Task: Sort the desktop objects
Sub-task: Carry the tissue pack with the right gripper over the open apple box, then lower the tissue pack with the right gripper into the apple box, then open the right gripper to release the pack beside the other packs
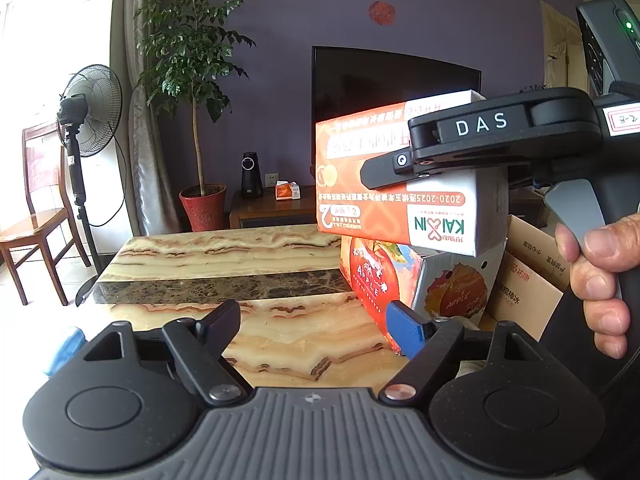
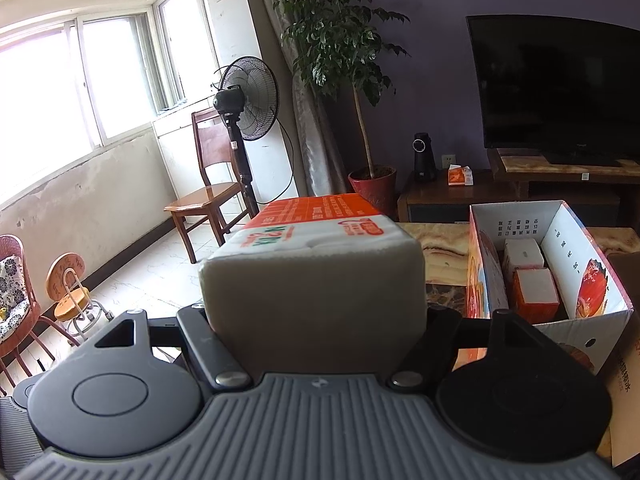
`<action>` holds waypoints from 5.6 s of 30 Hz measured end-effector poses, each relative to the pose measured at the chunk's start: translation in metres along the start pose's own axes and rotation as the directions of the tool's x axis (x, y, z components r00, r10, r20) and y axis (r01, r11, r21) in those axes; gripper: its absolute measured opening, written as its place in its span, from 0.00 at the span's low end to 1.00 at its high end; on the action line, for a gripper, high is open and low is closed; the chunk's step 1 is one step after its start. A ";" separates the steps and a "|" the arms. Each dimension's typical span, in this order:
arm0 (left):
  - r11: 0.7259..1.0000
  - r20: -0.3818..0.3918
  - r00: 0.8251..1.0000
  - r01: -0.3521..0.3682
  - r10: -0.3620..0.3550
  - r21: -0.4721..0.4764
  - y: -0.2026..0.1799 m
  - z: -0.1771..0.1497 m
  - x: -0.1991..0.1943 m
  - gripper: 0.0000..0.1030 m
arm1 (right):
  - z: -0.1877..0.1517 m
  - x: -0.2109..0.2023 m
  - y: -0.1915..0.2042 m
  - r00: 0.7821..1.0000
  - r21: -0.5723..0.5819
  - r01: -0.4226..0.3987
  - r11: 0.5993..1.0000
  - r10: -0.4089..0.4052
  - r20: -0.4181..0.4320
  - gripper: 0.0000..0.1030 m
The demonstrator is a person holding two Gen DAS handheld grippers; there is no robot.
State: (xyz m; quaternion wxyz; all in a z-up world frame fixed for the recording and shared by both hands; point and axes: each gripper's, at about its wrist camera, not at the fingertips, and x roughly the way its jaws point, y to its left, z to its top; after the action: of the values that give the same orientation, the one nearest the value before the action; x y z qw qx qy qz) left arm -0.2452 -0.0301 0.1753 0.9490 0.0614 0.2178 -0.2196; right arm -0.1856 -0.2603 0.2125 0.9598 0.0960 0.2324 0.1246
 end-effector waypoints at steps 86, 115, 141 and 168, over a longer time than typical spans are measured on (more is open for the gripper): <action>0.999 -0.112 0.993 0.045 -0.044 0.003 0.037 0.018 0.132 0.99 | 0.140 0.097 -0.168 0.917 0.002 0.211 0.977 -0.198 -0.346 0.72; 0.996 -0.223 0.972 0.084 -0.079 0.013 0.033 0.006 0.245 0.99 | 0.043 0.195 -0.263 0.716 0.092 0.337 0.937 -0.192 -0.671 0.72; 0.995 -0.261 0.962 0.092 -0.077 0.045 0.023 0.000 0.259 0.99 | 0.008 0.242 -0.284 0.615 0.064 0.425 0.903 -0.236 -0.752 0.73; 0.992 -0.275 0.958 0.101 -0.078 0.071 0.017 -0.004 0.261 0.99 | 0.002 0.241 -0.281 0.582 -0.027 0.414 0.910 -0.287 -0.761 0.70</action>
State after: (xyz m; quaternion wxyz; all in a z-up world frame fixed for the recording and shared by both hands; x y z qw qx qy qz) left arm -0.0281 -0.1157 0.0575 0.8957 0.1208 0.3391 -0.2610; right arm 0.0774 -0.4593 0.0448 0.7719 0.0616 0.6302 -0.0576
